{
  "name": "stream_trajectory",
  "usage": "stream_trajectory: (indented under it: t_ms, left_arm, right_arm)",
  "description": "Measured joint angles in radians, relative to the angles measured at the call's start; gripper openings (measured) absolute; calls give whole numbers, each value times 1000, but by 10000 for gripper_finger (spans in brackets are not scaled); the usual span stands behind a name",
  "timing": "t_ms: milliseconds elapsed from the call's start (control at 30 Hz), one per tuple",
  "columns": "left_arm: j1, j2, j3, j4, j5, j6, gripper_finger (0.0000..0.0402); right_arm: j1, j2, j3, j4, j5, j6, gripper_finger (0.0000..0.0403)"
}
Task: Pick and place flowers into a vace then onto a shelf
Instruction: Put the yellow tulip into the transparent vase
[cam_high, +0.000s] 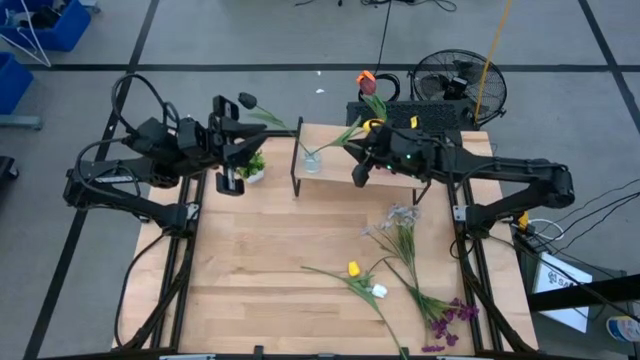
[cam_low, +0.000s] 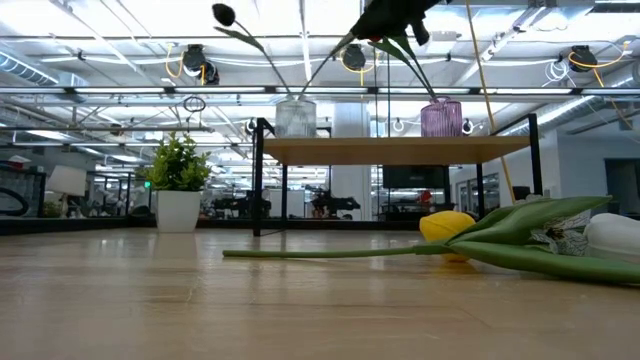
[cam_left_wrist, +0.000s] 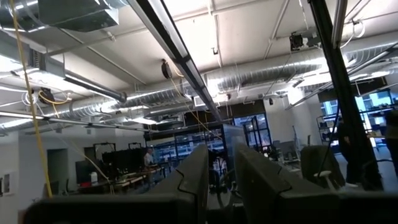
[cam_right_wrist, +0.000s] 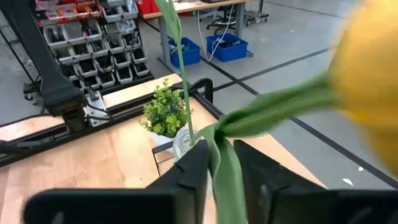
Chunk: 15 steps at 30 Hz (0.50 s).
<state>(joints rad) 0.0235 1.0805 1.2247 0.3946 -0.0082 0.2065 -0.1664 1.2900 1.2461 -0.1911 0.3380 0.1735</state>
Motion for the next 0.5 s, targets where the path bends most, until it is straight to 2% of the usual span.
stream_trajectory:
  t_ms: [233, 500]
  left_arm:
    - [0, 0, 0, -9, 0, -2, 85]
    - [0, 0, 0, -22, -2, -3, 85]
  right_arm:
    - [4, -49, 0, -8, 1, -2, 137]
    - [28, -122, 0, -40, 1, -6, 143]
